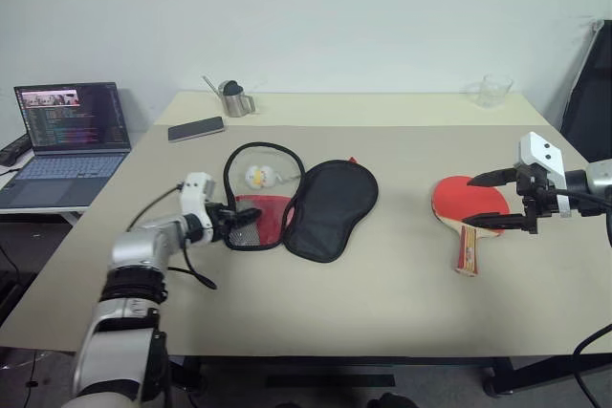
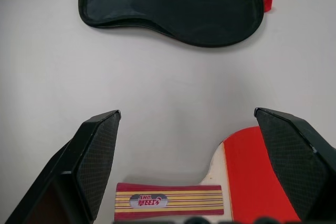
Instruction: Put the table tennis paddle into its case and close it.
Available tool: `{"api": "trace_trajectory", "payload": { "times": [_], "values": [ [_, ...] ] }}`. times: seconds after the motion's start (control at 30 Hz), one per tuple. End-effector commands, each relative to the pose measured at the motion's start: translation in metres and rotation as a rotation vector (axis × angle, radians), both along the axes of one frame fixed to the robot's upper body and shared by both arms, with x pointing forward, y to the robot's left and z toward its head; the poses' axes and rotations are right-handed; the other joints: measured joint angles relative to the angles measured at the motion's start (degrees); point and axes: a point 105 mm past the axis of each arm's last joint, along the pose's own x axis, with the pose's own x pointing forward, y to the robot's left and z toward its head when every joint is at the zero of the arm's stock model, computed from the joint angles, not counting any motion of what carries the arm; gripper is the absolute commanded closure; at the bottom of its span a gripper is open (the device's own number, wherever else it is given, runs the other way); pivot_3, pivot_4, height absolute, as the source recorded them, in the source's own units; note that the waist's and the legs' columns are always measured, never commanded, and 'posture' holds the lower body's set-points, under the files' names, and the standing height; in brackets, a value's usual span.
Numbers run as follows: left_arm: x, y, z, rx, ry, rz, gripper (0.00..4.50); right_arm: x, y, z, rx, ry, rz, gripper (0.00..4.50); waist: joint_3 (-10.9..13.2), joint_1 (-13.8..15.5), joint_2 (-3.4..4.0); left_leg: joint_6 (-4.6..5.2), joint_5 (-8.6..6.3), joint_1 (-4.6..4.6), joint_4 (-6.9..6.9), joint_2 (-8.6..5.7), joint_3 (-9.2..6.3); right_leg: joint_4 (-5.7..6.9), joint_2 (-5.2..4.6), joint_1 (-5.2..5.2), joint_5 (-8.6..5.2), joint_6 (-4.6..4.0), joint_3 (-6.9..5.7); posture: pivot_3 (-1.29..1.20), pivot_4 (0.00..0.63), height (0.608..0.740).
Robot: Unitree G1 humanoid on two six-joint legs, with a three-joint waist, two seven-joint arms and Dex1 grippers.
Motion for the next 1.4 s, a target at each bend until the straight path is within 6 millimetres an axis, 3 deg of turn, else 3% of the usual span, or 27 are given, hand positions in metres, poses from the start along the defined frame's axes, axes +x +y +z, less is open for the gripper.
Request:
{"api": "trace_trajectory", "payload": {
  "times": [0.03, 0.1, 0.2, 0.43, 0.57, 0.93, 1.17, 1.4],
  "values": [
    [-0.003, -0.022, -0.009, -0.012, 0.027, -0.054, 0.0, -0.005, -0.008, 0.019, -0.001, -0.073, -0.029, 0.01, -0.02, 0.05, 0.02, 0.0, 0.0, 0.02, 0.0, -0.01, 0.01, 0.01, -0.01, 0.01, 0.0, 0.0, 0.01, 0.0, 0.15, 0.74],
    [-0.005, -0.032, -0.007, -0.028, 0.023, -0.088, 0.0, -0.006, -0.007, 0.02, 0.001, -0.076, -0.025, 0.01, -0.02, 0.31, 0.01, 0.0, 0.0, 0.02, 0.03, -0.03, -0.01, 0.01, -0.03, 0.05, 0.0, 0.0, 0.0, 0.0, 0.15, 0.74],
    [-0.005, -0.035, 0.0, -0.042, 0.001, -0.081, 0.62, -0.005, -0.007, 0.02, 0.001, -0.088, -0.036, 0.0, -0.03, 0.48, 0.0, 0.0, 0.0, 0.01, 0.04, -0.04, -0.03, -0.01, -0.04, 0.07, 0.0, 0.01, -0.01, 0.0, 0.15, 0.74],
    [-0.008, -0.046, 0.015, -0.07, -0.046, -0.053, 3.12, -0.005, -0.007, 0.019, 0.005, -0.095, -0.039, 0.0, -0.01, 0.49, -0.02, 0.0, 0.0, -0.01, 0.04, -0.03, -0.04, -0.04, -0.04, 0.06, 0.0, 0.01, -0.01, 0.0, 0.15, 0.74],
    [-0.004, -0.046, 0.012, -0.062, -0.041, 0.001, 4.48, -0.004, -0.006, 0.019, 0.005, -0.099, -0.039, 0.0, -0.01, 0.46, -0.02, -0.01, 0.0, 0.0, 0.04, -0.02, -0.04, -0.03, -0.04, 0.06, 0.0, 0.01, -0.01, 0.0, 0.15, 0.74],
    [0.014, -0.077, 0.024, -0.084, -0.137, 0.064, 4.48, -0.003, -0.006, 0.018, 0.003, -0.103, -0.04, 0.0, 0.0, 0.58, -0.04, -0.02, 0.01, -0.01, 0.05, -0.02, -0.03, -0.06, -0.04, 0.07, 0.01, 0.02, -0.01, 0.0, 0.15, 0.74],
    [0.031, -0.1, 0.038, -0.075, -0.176, 0.014, 4.48, -0.002, -0.005, 0.017, -0.003, -0.1, -0.04, 0.0, 0.01, 0.71, -0.06, -0.02, 0.01, -0.01, 0.05, -0.02, 0.02, -0.08, -0.03, 0.07, 0.02, 0.03, -0.01, 0.0, 0.15, 0.74],
    [0.038, -0.103, 0.039, -0.021, -0.153, -0.037, 4.48, -0.002, -0.005, 0.015, -0.007, -0.098, -0.038, 0.0, 0.01, 0.49, -0.07, -0.02, 0.01, -0.02, 0.03, -0.02, 0.07, -0.1, -0.03, 0.06, 0.03, 0.04, 0.0, 0.0, 0.15, 0.74]
  ]
}}
